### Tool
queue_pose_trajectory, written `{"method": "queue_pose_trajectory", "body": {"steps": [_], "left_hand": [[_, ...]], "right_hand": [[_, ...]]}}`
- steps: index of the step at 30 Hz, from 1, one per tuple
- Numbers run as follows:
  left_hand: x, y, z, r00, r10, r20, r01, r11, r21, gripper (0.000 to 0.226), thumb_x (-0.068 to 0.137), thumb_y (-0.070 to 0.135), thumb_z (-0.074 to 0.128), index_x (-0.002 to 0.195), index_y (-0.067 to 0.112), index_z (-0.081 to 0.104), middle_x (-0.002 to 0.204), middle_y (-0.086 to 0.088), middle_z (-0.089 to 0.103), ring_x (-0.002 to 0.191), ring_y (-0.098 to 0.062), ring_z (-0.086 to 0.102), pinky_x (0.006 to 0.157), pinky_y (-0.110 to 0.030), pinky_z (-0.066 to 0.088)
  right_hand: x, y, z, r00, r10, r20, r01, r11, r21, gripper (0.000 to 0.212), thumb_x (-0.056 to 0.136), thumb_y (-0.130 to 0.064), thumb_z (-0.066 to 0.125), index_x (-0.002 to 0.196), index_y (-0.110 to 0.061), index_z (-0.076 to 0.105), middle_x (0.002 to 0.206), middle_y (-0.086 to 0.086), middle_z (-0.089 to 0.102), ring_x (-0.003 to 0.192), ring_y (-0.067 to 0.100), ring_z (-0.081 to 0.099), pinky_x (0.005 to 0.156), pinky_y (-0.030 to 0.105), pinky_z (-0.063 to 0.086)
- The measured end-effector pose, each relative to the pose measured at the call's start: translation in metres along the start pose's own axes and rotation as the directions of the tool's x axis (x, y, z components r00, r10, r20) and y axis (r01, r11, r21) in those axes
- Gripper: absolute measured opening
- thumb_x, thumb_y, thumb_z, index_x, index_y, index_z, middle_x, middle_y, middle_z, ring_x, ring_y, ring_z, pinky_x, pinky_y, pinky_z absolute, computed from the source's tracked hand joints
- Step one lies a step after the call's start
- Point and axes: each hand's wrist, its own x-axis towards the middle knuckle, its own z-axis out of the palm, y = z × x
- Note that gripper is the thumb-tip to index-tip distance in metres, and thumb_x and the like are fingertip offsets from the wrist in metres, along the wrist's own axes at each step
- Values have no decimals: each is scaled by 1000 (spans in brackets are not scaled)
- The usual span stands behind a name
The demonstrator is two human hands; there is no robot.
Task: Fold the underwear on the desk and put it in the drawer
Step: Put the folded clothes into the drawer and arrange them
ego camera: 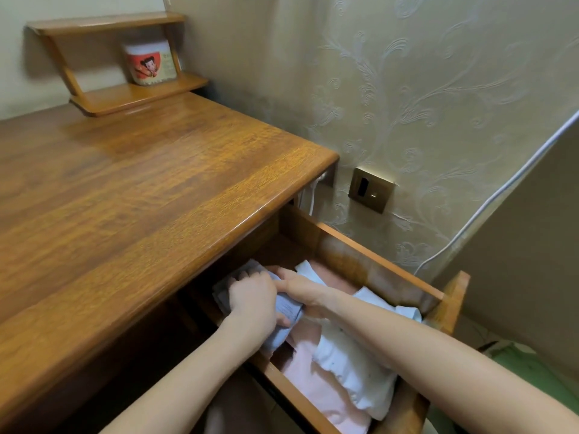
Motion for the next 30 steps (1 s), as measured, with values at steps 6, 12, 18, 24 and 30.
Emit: {"method": "queue_pose_trajectory", "body": {"steps": [6, 12, 18, 24, 30], "left_hand": [[7, -8, 11, 968, 77, 240, -63, 996, -67, 79, 76, 58, 62, 133, 9, 38, 129, -12, 51, 116, -27, 53, 94, -38, 46], [11, -10, 19, 943, 177, 282, -173, 984, -39, 70, 77, 58, 61, 124, 6, 49, 120, -11, 60, 110, -27, 58, 90, -34, 46], [15, -11, 14, 925, 178, 335, -189, 982, 0, 82, 76, 65, 57, 130, 4, 44, 126, -13, 56, 114, -28, 54, 93, -33, 44], [30, -3, 4, 922, 346, -174, -384, 877, -289, 38, 83, 49, 59, 103, 18, 53, 105, -2, 56, 94, -17, 51, 75, -29, 41], [48, 5, 21, 924, 368, -107, -378, 825, -419, 25, 85, 39, 61, 96, 18, 57, 95, -2, 60, 86, -17, 56, 72, -30, 44]], "right_hand": [[10, -1, 10, 986, 160, -44, -166, 965, -204, 31, 90, -27, 56, 113, -7, 52, 96, 6, 60, 85, 16, 61, 69, 23, 51], [2, -32, -37, 972, -120, -201, 53, 949, -312, 19, 92, -8, 53, 111, -7, 60, 85, 13, 65, 61, 18, 64, 54, 27, 55], [-19, -32, -91, 958, -138, -251, -16, 849, -528, 11, 89, -9, 59, 82, -13, 66, 68, 3, 63, 52, 8, 59, 53, 22, 53], [-17, -8, -79, 987, 150, 65, -81, 794, -603, 19, 87, -5, 61, 102, -12, 72, 86, 0, 68, 78, 10, 65, 80, 27, 55], [-20, -7, -78, 996, 18, -84, -71, 717, -693, 19, 80, -5, 65, 93, -18, 63, 86, 0, 60, 70, 10, 58, 57, 20, 49]]}}
